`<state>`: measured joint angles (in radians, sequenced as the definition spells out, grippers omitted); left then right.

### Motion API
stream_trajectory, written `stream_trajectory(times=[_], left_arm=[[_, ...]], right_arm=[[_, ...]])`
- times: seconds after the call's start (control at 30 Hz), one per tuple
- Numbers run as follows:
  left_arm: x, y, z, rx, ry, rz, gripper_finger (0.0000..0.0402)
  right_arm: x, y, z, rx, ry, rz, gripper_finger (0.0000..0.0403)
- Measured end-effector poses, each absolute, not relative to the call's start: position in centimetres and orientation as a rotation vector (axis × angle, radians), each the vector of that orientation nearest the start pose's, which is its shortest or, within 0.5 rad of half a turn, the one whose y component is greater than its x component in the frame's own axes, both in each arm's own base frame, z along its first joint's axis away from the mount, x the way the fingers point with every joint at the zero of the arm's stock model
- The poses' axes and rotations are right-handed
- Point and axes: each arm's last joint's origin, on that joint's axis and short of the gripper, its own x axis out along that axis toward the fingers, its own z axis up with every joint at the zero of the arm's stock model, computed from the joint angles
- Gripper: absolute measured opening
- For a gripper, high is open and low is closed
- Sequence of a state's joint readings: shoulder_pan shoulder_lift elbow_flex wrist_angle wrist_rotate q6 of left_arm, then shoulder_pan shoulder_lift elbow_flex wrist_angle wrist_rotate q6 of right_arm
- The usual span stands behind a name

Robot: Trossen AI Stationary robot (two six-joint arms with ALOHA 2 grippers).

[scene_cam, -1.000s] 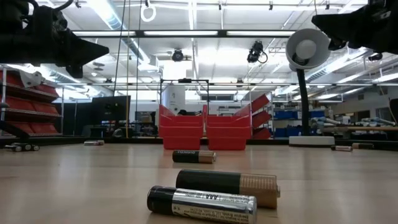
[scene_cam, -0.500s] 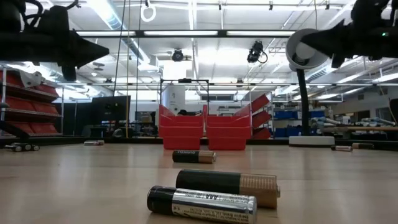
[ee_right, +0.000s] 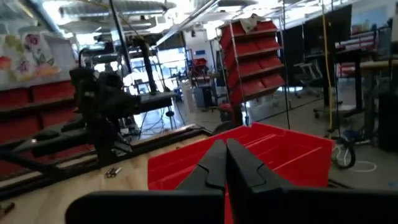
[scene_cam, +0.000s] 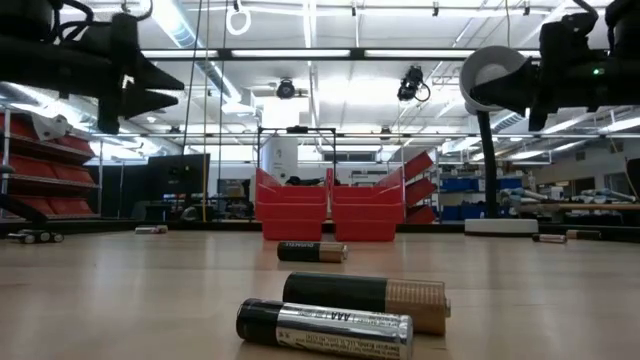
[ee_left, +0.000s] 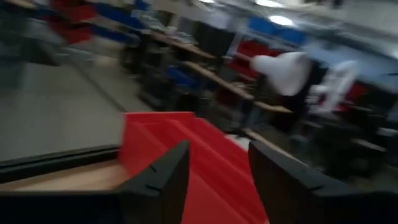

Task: Sort batteries
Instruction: Put the black battery into the left red bin

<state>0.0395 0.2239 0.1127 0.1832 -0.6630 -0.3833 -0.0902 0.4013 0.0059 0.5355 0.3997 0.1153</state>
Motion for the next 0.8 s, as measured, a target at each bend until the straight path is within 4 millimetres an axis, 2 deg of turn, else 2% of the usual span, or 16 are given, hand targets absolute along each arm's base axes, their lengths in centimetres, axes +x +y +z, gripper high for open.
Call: stream_trajectory(times=[0.27, 0.4, 0.53, 0.63, 0.8], left_arm=[[11.2, 2.9, 20.8, -0.41, -0.075, 0.897, 0.0229], [12.4, 3.6, 20.6, -0.454, -0.026, 0.968, 0.023], [13.7, 4.8, 19.9, -0.474, 0.082, 1.025, 0.0224], [14.7, 6.1, 20.2, -0.497, 0.19, 1.003, 0.0224], [16.0, 8.7, 22.2, -0.472, 0.401, 0.998, 0.0222]], right_arm=[[11.8, -2.5, 19.0, 0.028, -0.176, -0.517, 0.0], [12.3, -3.2, 18.9, 0.067, -0.018, -0.563, 0.0002], [12.6, -3.7, 18.4, 0.12, 0.068, -0.583, 0.0013], [12.8, -3.9, 18.1, 0.082, 0.101, -0.565, 0.0026], [12.8, -4.8, 18.2, 0.037, 0.1, -0.626, 0.0051]])
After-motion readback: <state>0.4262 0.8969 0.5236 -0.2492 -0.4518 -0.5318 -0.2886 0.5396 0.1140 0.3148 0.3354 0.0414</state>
